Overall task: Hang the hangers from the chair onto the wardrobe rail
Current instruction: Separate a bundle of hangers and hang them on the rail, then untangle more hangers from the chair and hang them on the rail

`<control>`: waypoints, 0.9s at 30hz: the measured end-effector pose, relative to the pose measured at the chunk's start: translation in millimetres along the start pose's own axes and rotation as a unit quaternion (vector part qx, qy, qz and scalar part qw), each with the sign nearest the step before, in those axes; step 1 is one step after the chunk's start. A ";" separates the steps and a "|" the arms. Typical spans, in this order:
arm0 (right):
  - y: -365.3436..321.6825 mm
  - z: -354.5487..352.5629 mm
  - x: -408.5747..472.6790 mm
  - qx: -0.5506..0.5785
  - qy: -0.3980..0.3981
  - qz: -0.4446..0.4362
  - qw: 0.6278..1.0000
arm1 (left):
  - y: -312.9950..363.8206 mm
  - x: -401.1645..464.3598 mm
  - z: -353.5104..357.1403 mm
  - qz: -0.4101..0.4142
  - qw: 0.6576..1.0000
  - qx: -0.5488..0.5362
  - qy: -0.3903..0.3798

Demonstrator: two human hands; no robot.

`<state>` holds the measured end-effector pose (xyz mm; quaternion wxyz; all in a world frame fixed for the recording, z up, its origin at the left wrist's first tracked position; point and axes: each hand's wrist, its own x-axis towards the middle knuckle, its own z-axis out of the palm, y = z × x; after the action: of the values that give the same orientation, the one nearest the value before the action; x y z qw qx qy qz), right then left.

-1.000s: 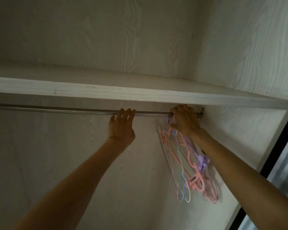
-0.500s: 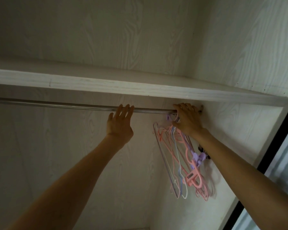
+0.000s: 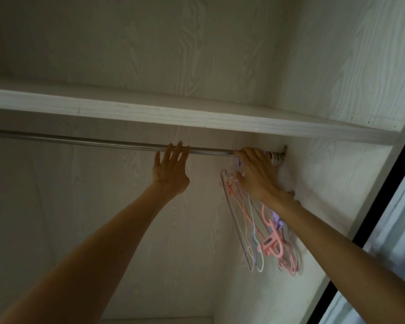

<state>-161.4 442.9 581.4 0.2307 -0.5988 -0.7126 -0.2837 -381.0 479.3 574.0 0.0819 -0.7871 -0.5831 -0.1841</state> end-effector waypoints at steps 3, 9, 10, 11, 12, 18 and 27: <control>-4.5 -1.9 -10.7 0.010 -0.005 -0.025 1.000 | 1.5 -15.3 2.3 -0.001 1.000 -0.010 0.018; -32.7 -22.1 -54.2 0.073 -0.124 0.042 0.989 | 0.2 -58.9 15.2 0.004 0.996 -0.074 0.043; -37.1 -25.4 -64.3 0.091 -0.149 0.069 0.982 | -0.1 -68.4 17.6 0.002 0.995 -0.094 0.038; -42.3 -28.6 -77.2 0.106 -0.172 0.092 0.975 | -0.5 -80.1 20.7 -0.005 0.993 -0.117 0.021; -47.5 -31.3 -89.7 0.123 -0.192 0.108 0.968 | -1.3 -91.7 24.9 -0.008 0.991 -0.130 0.000; -81.2 -38.5 -187.3 0.195 -0.323 0.173 0.910 | -1.3 -177.3 72.2 0.002 0.976 -0.165 -0.144; -108.1 -38.3 -346.9 0.247 -0.495 0.248 0.795 | 32.8 -292.3 141.6 0.042 0.922 -0.199 -0.328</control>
<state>-207.1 153.1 363.7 0.0488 -0.7366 -0.6022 0.3039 -396.1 258.4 334.2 -0.2652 -0.8270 -0.4952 -0.0241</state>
